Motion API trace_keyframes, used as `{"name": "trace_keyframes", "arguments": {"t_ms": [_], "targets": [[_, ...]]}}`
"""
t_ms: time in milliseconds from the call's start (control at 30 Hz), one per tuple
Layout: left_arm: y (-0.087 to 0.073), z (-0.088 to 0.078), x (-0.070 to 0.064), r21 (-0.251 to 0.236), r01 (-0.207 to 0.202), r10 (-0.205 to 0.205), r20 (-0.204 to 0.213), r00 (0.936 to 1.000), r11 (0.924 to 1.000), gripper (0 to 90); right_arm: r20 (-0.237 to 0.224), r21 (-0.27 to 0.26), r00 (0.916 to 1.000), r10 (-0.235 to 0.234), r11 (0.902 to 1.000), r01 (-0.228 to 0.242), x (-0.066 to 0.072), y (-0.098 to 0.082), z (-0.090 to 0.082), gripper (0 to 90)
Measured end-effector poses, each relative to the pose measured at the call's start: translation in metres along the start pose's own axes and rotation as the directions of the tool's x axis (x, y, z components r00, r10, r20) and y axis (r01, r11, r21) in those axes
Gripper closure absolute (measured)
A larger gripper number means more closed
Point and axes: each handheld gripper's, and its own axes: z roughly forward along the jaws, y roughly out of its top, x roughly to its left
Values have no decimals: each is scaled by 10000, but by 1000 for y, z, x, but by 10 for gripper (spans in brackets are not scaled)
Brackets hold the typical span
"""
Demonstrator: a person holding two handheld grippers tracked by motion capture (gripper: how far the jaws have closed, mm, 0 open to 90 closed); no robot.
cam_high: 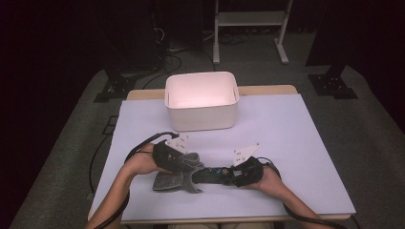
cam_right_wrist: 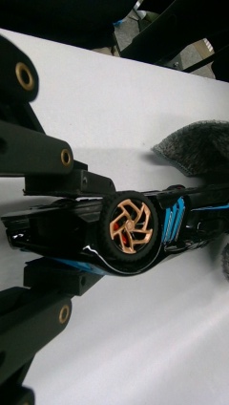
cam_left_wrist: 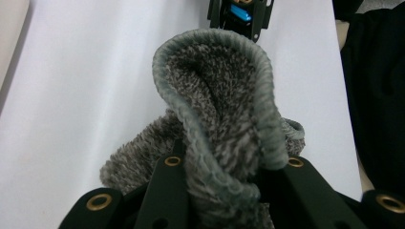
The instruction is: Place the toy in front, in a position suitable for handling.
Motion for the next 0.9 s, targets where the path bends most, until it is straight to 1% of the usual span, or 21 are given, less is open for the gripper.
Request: {"name": "trace_keyframes", "arguments": {"t_ms": [100,133,167,200,367,467,567,667,700,733,800,833,900], "targets": [[0,1,-1,-160,19,-18,60,10000,9999,748,17,7,10000,-23,10000,23,0,0,0,640],[1,1,-1,-190,-76,78,83,9999,9998,751,15,17,10000,-4,10000,4,0,0,0,640],[3,1,-2,-317,-51,55,124,9999,9995,758,18,17,10000,-7,10000,7,0,0,0,640],[5,2,-3,-341,-70,78,231,9997,9994,759,24,13,10000,-7,10000,7,0,0,0,640],[22,13,-6,-205,-484,494,522,9974,9986,759,14,17,10000,-12,10000,12,1,1,1,637],[37,24,-6,-266,-804,822,774,9936,9964,764,38,18,10000,-11,10000,11,1,1,1,636],[52,36,-8,-182,-1150,1163,1078,9873,9932,768,29,-10,10000,-8,10000,8,1,1,2,635],[66,47,-8,-52,-1513,1508,1215,9811,9885,772,22,-24,10000,13,10000,-12,1,1,2,635],[70,50,-8,18,-1613,1599,1196,9799,9869,772,9,-30,10000,15,10000,-15,1,1,2,635],[74,50,-7,-25,-1579,1571,1204,9802,9874,773,-14,-31,10000,49,10000,-49,1,0,2,634],[79,53,-7,-123,-1566,1569,1324,9787,9876,773,-4,-58,10000,92,9999,-92,0,0,2,634],[82,55,-8,-111,-1662,1661,1388,9763,9860,773,-23,-58,10000,84,9999,-84,0,1,2,633],[85,59,-8,-137,-1727,1729,1393,9750,9849,772,-34,-72,9999,109,9999,-109,1,1,2,634]]}}
